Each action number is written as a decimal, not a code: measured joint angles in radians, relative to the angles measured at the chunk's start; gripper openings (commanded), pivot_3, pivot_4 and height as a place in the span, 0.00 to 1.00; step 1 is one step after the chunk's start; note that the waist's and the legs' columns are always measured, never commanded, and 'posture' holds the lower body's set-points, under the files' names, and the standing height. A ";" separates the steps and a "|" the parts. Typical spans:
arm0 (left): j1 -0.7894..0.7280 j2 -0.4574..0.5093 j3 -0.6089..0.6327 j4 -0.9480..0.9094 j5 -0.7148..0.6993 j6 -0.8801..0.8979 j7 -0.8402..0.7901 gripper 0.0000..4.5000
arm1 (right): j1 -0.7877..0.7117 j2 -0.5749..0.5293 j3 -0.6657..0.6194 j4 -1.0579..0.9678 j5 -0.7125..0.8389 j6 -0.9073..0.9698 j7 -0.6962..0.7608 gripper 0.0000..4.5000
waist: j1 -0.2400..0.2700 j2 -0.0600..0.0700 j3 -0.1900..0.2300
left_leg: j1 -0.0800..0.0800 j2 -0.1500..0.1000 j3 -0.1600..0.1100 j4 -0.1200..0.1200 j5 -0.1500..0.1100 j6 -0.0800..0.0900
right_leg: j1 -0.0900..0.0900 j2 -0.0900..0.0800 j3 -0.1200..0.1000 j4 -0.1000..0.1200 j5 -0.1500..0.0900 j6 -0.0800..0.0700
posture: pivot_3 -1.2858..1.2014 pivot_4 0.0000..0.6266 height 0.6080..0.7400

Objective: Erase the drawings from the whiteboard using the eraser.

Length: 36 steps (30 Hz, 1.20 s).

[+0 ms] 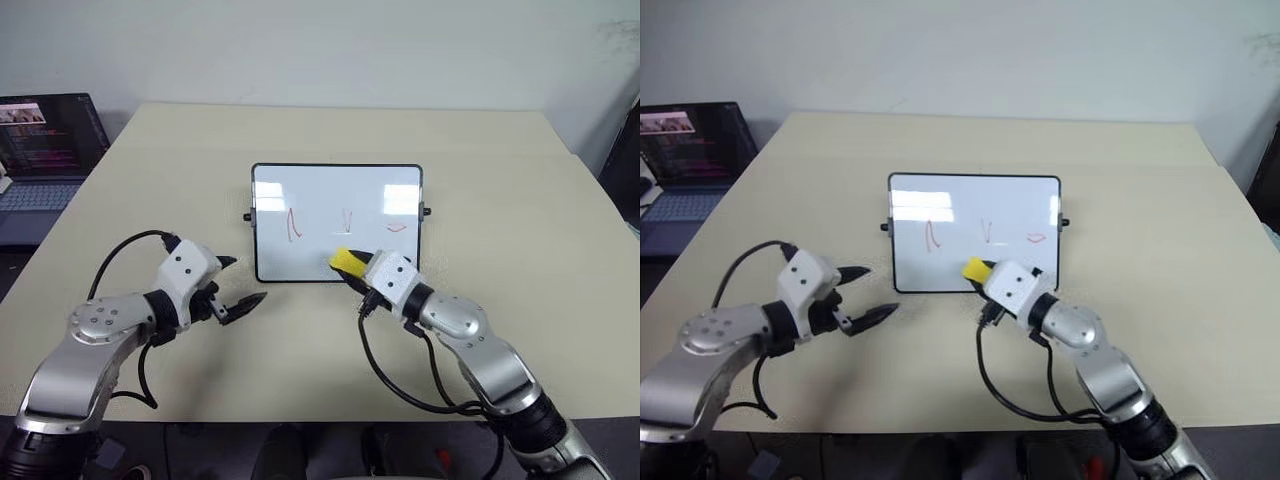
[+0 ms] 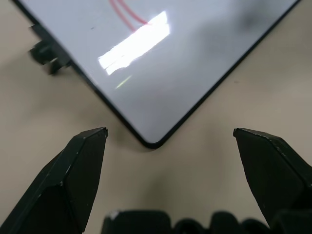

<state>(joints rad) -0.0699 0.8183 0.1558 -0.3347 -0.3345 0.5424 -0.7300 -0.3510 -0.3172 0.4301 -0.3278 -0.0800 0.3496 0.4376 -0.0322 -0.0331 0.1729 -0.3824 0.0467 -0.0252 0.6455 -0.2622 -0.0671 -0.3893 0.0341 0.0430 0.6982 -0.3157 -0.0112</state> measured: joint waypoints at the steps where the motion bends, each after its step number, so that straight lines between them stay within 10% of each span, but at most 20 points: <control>1: -0.006 0.000 0.001 0.010 0.002 0.001 0.004 1.00 | -0.018 0.009 0.005 0.017 -0.009 -0.006 0.001 0.27 | 0.000 0.000 0.000 | 0.000 0.000 0.000 0.000 0.000 0.000 | 0.000 0.000 0.000 0.000 0.000 0.000 | 0.52 0.24 1.00; 36: -0.010 -0.012 0.008 0.058 0.025 -0.028 0.012 1.00 | -0.496 0.215 0.071 0.708 -0.243 -0.384 0.019 0.27 | -0.001 -0.001 0.000 | 0.000 0.000 0.000 0.000 0.000 0.000 | -0.001 -0.001 -0.001 0.001 0.000 -0.001 | 0.52 0.24 1.00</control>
<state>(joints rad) -0.0803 0.8064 0.1637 -0.2764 -0.3098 0.5141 -0.7183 -0.8466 -0.1025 0.5016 0.3802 -0.3233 -0.0342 0.4565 -0.0334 -0.0336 0.1731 -0.3828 0.0470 -0.0256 0.6451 -0.2623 -0.0671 -0.3898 0.0327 0.0420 0.6989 -0.3152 -0.0121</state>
